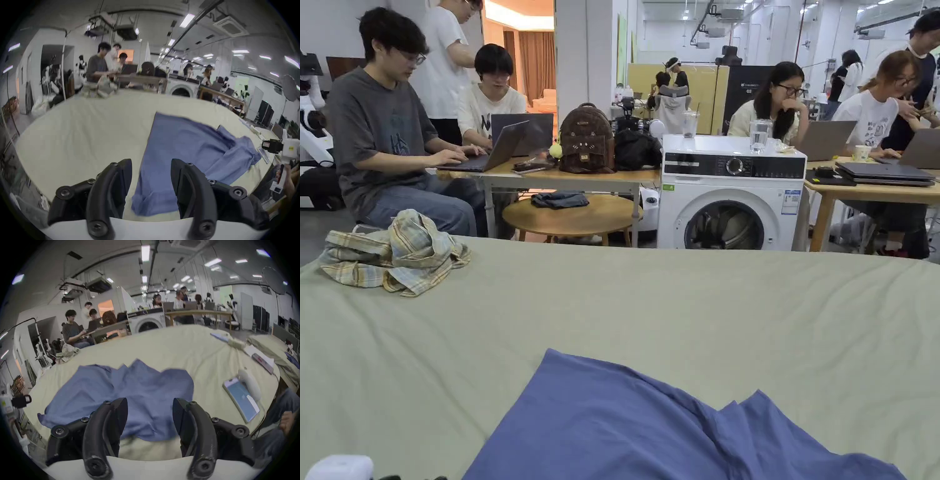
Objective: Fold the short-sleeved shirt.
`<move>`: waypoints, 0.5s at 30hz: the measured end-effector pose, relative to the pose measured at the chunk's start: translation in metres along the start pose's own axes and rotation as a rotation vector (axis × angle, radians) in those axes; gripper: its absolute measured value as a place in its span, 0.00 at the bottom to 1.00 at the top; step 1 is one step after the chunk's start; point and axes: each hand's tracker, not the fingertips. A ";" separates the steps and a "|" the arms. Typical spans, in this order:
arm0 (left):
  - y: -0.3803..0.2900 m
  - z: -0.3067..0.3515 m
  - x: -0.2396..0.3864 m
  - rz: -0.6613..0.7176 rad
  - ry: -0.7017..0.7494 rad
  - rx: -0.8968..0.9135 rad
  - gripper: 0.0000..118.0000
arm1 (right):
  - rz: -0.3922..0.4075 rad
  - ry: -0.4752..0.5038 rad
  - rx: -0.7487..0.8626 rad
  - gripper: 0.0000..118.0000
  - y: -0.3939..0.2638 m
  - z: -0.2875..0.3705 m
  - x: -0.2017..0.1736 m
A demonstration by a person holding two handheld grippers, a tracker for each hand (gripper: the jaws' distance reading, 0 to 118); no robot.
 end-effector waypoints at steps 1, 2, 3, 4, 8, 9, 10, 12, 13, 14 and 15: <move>0.009 0.004 0.010 -0.021 0.018 0.033 0.40 | 0.009 -0.001 0.002 0.50 0.005 0.005 -0.005; 0.017 0.008 0.018 -0.031 0.029 0.069 0.40 | 0.018 0.006 0.031 0.50 0.009 0.010 -0.010; 0.021 0.010 0.023 -0.028 0.021 0.100 0.40 | 0.026 0.026 0.057 0.50 0.013 0.013 -0.014; 0.028 0.009 0.026 -0.023 -0.006 0.139 0.40 | 0.037 0.052 0.084 0.50 0.017 0.015 -0.021; 0.053 0.003 0.049 -0.003 -0.072 0.201 0.40 | 0.103 0.144 0.131 0.50 0.037 0.000 -0.052; 0.059 -0.002 0.053 -0.003 -0.101 0.197 0.40 | 0.098 0.187 0.121 0.48 0.042 -0.008 -0.059; 0.062 -0.006 0.057 0.003 -0.122 0.183 0.37 | 0.102 0.197 0.113 0.44 0.046 -0.017 -0.065; 0.066 -0.013 0.066 0.003 -0.115 0.191 0.13 | 0.119 0.191 0.109 0.26 0.051 -0.030 -0.077; 0.066 -0.016 0.070 -0.003 -0.097 0.186 0.02 | 0.153 0.176 0.116 0.16 0.052 -0.035 -0.083; 0.065 -0.018 0.072 -0.009 -0.085 0.183 0.00 | 0.168 0.162 0.124 0.08 0.053 -0.040 -0.086; 0.064 -0.020 0.073 -0.010 -0.095 0.182 0.00 | 0.175 0.155 0.124 0.01 0.053 -0.044 -0.088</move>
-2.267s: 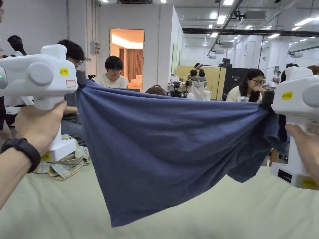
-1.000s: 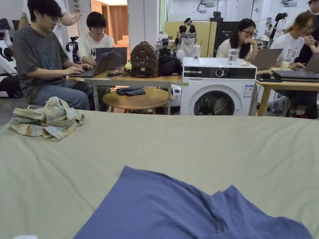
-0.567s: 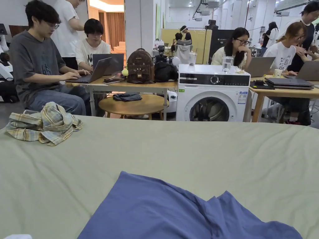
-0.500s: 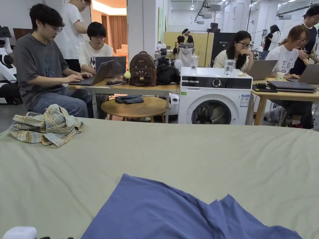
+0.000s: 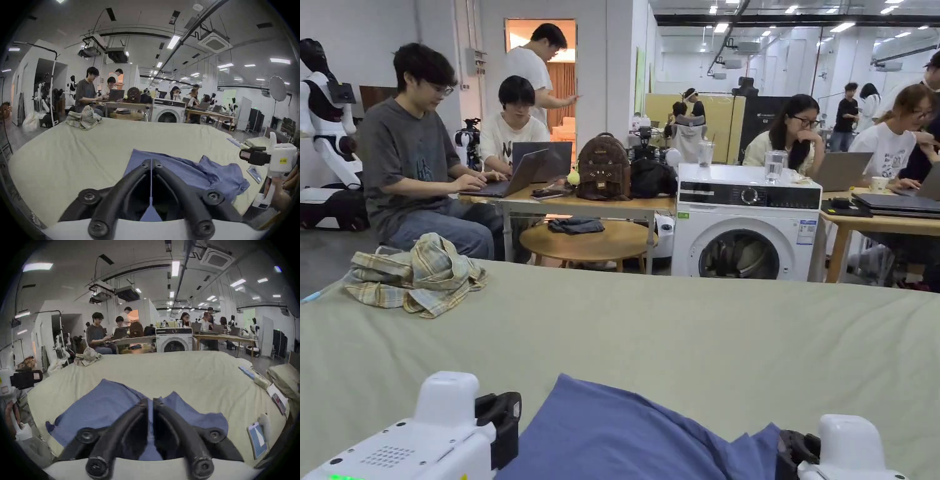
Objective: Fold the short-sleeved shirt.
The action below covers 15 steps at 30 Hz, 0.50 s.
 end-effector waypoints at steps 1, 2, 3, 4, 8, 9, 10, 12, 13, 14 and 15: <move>-0.002 -0.001 0.001 0.005 -0.008 -0.011 0.00 | 0.003 0.001 -0.005 0.00 0.001 -0.003 0.000; -0.003 -0.002 0.003 0.003 0.000 -0.013 0.00 | 0.003 0.004 -0.012 0.00 0.001 -0.005 0.000; -0.004 -0.001 0.005 -0.012 0.019 -0.025 0.00 | 0.002 0.009 -0.023 0.00 0.001 -0.007 0.001; -0.005 0.000 0.007 -0.015 0.017 -0.026 0.00 | 0.006 -0.005 -0.023 0.00 0.000 -0.008 0.000; -0.009 0.008 0.010 -0.009 0.019 -0.029 0.00 | -0.011 -0.014 -0.024 0.00 -0.001 -0.008 0.004; -0.008 0.008 0.010 0.008 0.026 -0.036 0.00 | -0.011 -0.020 -0.025 0.00 -0.002 -0.007 0.003; -0.009 0.010 0.007 0.027 0.022 -0.036 0.00 | -0.009 -0.014 -0.026 0.00 -0.004 -0.005 0.004; -0.011 0.013 0.001 0.090 0.007 -0.104 0.00 | -0.006 -0.008 -0.026 0.00 -0.005 -0.002 0.004; -0.015 0.017 -0.003 0.134 0.014 -0.151 0.00 | -0.005 -0.001 -0.028 0.00 -0.006 0.001 0.005; -0.020 0.021 -0.007 0.161 0.023 -0.180 0.03 | -0.008 0.011 -0.031 0.00 -0.008 0.004 0.005; -0.028 0.025 -0.014 0.181 0.036 -0.228 0.25 | -0.016 0.026 -0.030 0.00 -0.011 0.006 0.007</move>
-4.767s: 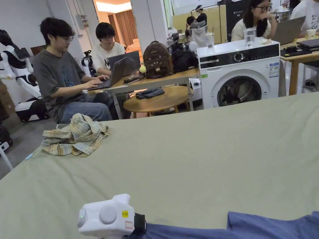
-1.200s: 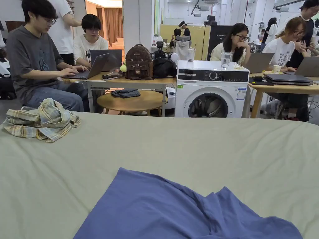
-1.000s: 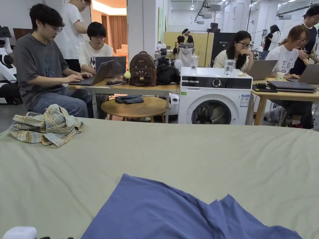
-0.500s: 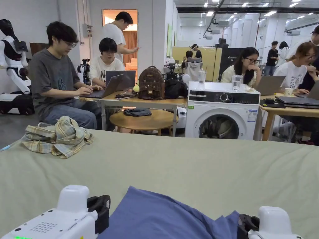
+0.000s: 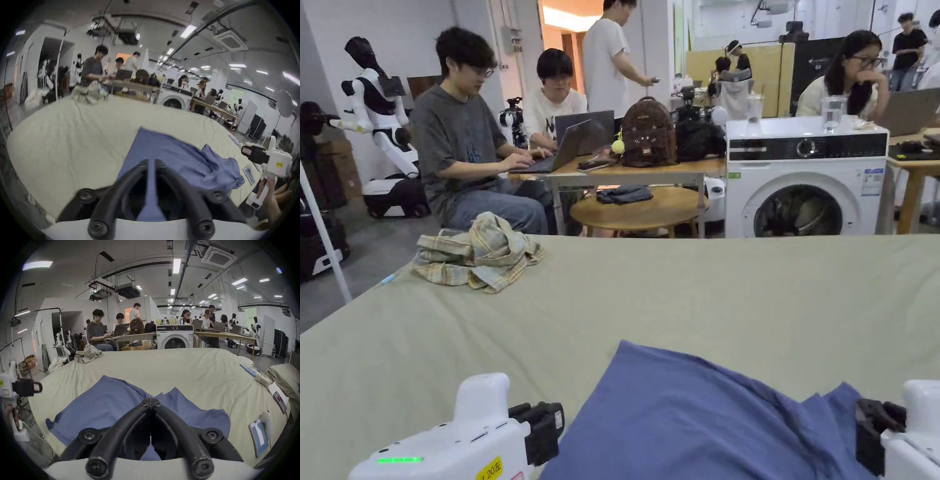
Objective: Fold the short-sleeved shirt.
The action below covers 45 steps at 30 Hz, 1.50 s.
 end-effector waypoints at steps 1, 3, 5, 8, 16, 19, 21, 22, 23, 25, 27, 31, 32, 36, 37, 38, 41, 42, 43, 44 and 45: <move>-0.009 0.002 -0.008 0.025 0.026 -0.030 0.38 | -0.003 0.004 -0.001 0.00 -0.003 0.002 0.000; -0.015 -0.017 -0.065 0.090 0.081 -0.084 0.45 | -0.015 0.016 -0.007 0.00 -0.009 0.004 0.001; -0.034 -0.021 -0.080 0.138 0.098 -0.135 0.46 | -0.024 0.034 -0.019 0.00 -0.013 0.004 0.003; -0.057 -0.030 -0.094 0.178 0.093 -0.175 0.48 | -0.025 0.032 -0.027 0.00 -0.018 0.003 0.008; -0.074 -0.069 -0.091 0.044 0.148 -0.328 0.16 | -0.079 -0.027 -0.055 0.00 -0.020 0.004 0.039; -0.087 -0.088 -0.101 0.063 0.177 -0.350 0.01 | -0.094 -0.043 -0.071 0.00 -0.010 0.000 0.057; -0.088 -0.087 -0.102 0.032 0.186 -0.333 0.01 | -0.092 -0.051 -0.091 0.00 0.004 -0.005 0.073; -0.088 -0.079 -0.088 0.030 0.189 -0.329 0.01 | -0.094 -0.048 -0.107 0.11 0.014 -0.012 0.086; -0.087 -0.078 -0.087 0.034 0.186 -0.334 0.01 | -0.101 -0.034 -0.127 0.34 0.023 -0.020 0.098; -0.086 -0.079 -0.092 0.048 0.176 -0.347 0.01 | -0.103 0.088 -0.211 0.72 0.047 -0.058 0.132; -0.087 -0.079 -0.097 0.055 0.168 -0.350 0.01 | -0.012 0.135 -0.367 0.71 0.064 -0.102 0.157; -0.086 -0.075 -0.090 0.056 0.169 -0.351 0.01 | 0.082 0.070 -0.650 0.71 0.062 -0.176 0.180; -0.085 -0.075 -0.089 0.049 0.173 -0.357 0.01 | 0.096 0.057 -0.691 0.71 0.058 -0.187 0.180; -0.083 -0.077 -0.085 0.023 0.190 -0.380 0.01 | 0.118 0.045 -0.837 0.70 0.041 -0.227 0.182; -0.083 -0.077 -0.084 0.015 0.194 -0.382 0.01 | 0.120 0.054 -0.839 0.68 0.037 -0.232 0.180; -0.082 -0.076 -0.080 0.009 0.197 -0.382 0.01 | 0.123 0.057 -0.840 0.62 0.033 -0.236 0.177; -0.083 -0.076 -0.074 -0.005 0.210 -0.380 0.01 | 0.225 0.013 -0.816 0.45 0.023 -0.231 0.161; -0.083 -0.077 -0.074 -0.014 0.215 -0.380 0.01 | 0.249 0.030 -0.800 0.39 0.024 -0.226 0.157; -0.083 -0.078 -0.073 -0.023 0.218 -0.378 0.01 | 0.228 0.043 -0.808 0.30 0.025 -0.223 0.154; -0.084 -0.078 -0.072 -0.027 0.221 -0.377 0.01 | 0.226 0.050 -0.810 0.16 0.023 -0.220 0.153; -0.084 -0.077 -0.071 -0.032 0.224 -0.376 0.01 | 0.226 0.056 -0.810 0.01 0.021 -0.217 0.150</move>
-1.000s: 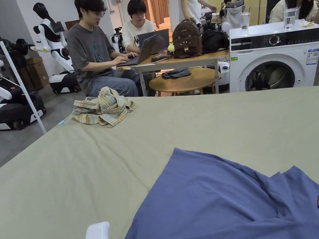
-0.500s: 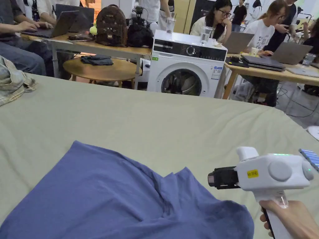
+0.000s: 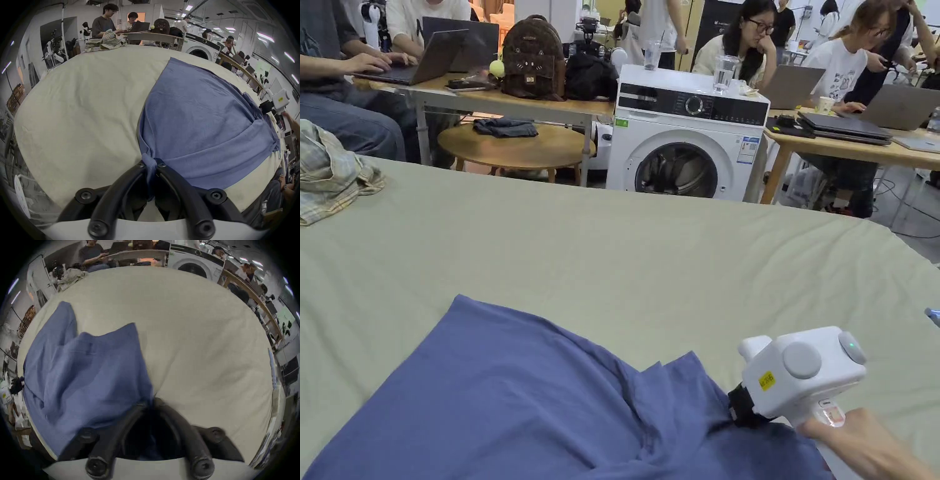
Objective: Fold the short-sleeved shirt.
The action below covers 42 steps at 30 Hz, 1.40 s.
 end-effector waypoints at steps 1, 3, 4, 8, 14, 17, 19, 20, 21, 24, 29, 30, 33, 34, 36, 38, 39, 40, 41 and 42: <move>0.002 -0.001 -0.001 -0.005 0.001 -0.001 0.01 | 0.009 -0.012 0.004 0.00 -0.004 -0.001 -0.005; 0.002 0.000 -0.002 0.001 -0.004 -0.003 0.01 | -0.001 -0.020 0.016 0.00 -0.005 0.002 -0.005; 0.002 0.001 -0.006 0.013 -0.017 -0.003 0.01 | -0.028 -0.009 0.032 0.00 -0.005 0.009 -0.004; -0.006 0.018 -0.021 0.147 -0.095 0.129 0.01 | -0.054 0.014 0.172 0.00 -0.013 0.063 -0.007; 0.052 0.099 0.008 0.121 -0.172 0.426 0.00 | -0.052 -0.054 0.434 0.00 -0.003 0.175 -0.011; 0.106 0.129 0.007 0.122 -0.218 0.561 0.00 | -0.053 -0.132 0.562 0.00 0.008 0.225 -0.015; 0.150 0.144 0.010 0.038 -0.184 0.615 0.00 | -0.088 -0.155 0.640 0.00 0.019 0.255 -0.013; 0.168 0.150 0.013 -0.017 -0.146 0.648 0.00 | -0.104 -0.171 0.673 0.00 0.024 0.266 -0.011; 0.191 0.155 0.017 -0.069 -0.115 0.687 0.00 | -0.136 -0.177 0.709 0.00 0.030 0.280 -0.009; 0.256 0.165 0.021 -0.079 -0.143 0.703 0.00 | -0.180 -0.228 0.802 0.00 0.055 0.312 -0.003; 0.346 0.179 0.037 -0.130 -0.082 0.759 0.00 | -0.209 -0.290 0.878 0.00 0.102 0.346 0.000; 0.363 0.183 0.040 -0.140 -0.082 0.768 0.00 | -0.218 -0.314 0.908 0.00 0.112 0.354 -0.001; 0.406 0.198 0.050 -0.110 -0.044 0.810 0.00 | -0.220 -0.341 0.946 0.00 0.149 0.373 -0.002; 0.418 0.203 0.053 -0.097 -0.033 0.822 0.00 | -0.225 -0.353 0.960 0.00 0.160 0.380 -0.004; 0.440 0.207 0.055 -0.096 -0.015 0.834 0.00 | -0.229 -0.365 0.979 0.00 0.183 0.389 -0.004; 0.459 0.212 0.057 -0.100 0.017 0.834 0.00 | -0.224 -0.383 0.997 0.00 0.205 0.399 -0.007; 0.467 0.213 0.057 -0.098 0.019 0.842 0.00 | -0.234 -0.394 1.010 0.00 0.215 0.402 -0.007; 0.475 0.212 0.057 -0.089 0.031 0.844 0.00 | -0.231 -0.387 1.012 0.00 0.225 0.407 -0.007; 0.480 0.213 0.056 -0.079 0.032 0.850 0.00 | -0.231 -0.394 1.014 0.00 0.232 0.411 -0.009; 0.484 0.212 0.056 -0.069 0.034 0.851 0.00 | -0.232 -0.396 1.023 0.00 0.239 0.415 -0.010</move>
